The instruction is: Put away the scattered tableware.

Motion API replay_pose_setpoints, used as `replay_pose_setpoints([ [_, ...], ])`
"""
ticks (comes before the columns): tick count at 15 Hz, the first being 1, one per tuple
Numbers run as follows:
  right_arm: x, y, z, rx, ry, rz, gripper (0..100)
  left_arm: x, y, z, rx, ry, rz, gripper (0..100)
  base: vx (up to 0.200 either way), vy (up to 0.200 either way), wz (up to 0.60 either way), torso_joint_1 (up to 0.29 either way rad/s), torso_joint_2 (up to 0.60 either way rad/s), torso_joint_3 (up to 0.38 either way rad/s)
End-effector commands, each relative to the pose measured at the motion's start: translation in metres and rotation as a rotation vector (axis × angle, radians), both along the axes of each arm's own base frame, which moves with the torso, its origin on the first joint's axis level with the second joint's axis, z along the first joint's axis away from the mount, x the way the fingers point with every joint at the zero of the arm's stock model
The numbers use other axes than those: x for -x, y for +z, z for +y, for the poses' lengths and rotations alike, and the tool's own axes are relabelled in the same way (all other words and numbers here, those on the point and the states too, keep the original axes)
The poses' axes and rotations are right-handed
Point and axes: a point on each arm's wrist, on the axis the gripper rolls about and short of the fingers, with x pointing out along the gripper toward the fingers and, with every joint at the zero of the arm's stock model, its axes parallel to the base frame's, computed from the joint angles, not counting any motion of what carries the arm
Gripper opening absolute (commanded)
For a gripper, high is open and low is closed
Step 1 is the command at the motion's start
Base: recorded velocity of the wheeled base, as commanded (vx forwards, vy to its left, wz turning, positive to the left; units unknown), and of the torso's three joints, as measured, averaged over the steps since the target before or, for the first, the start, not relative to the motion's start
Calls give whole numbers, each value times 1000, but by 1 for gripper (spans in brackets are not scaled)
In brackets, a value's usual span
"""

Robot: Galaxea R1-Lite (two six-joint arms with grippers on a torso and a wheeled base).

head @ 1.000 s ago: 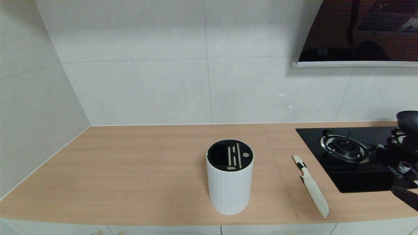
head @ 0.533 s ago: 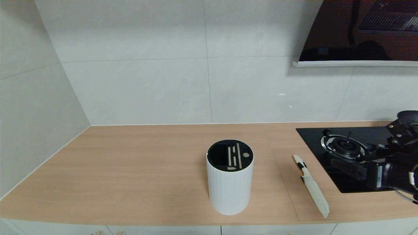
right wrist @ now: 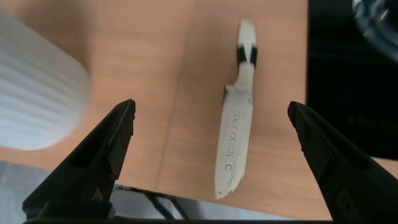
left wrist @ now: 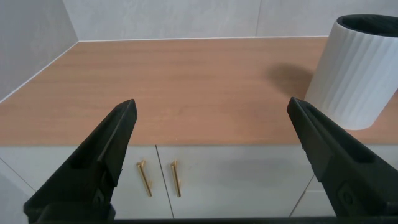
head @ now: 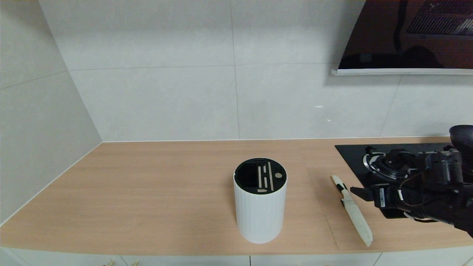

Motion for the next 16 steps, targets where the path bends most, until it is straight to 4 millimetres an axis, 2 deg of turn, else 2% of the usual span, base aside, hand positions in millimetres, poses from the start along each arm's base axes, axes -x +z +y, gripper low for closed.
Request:
replay_pose_setpoints([
  [1,-16,-31,0,16,-13,77,100,0,0,0,0,0,1,100,0,0,0,0,0,0],
  [8,-44,-87,3,65,-50,106,100,0,0,0,0,0,1,100,0,0,0,0,0,0],
  [9,-44,-87,3,65,-50,106,100,0,0,0,0,0,1,100,0,0,0,0,0,0],
  [11,-53,-102,4,66,-54,106,100,0,0,0,0,0,1,100,0,0,0,0,0,0],
  [16,-64,-117,6,81,-72,98,100,0,0,0,0,0,1,100,0,0,0,0,0,0],
])
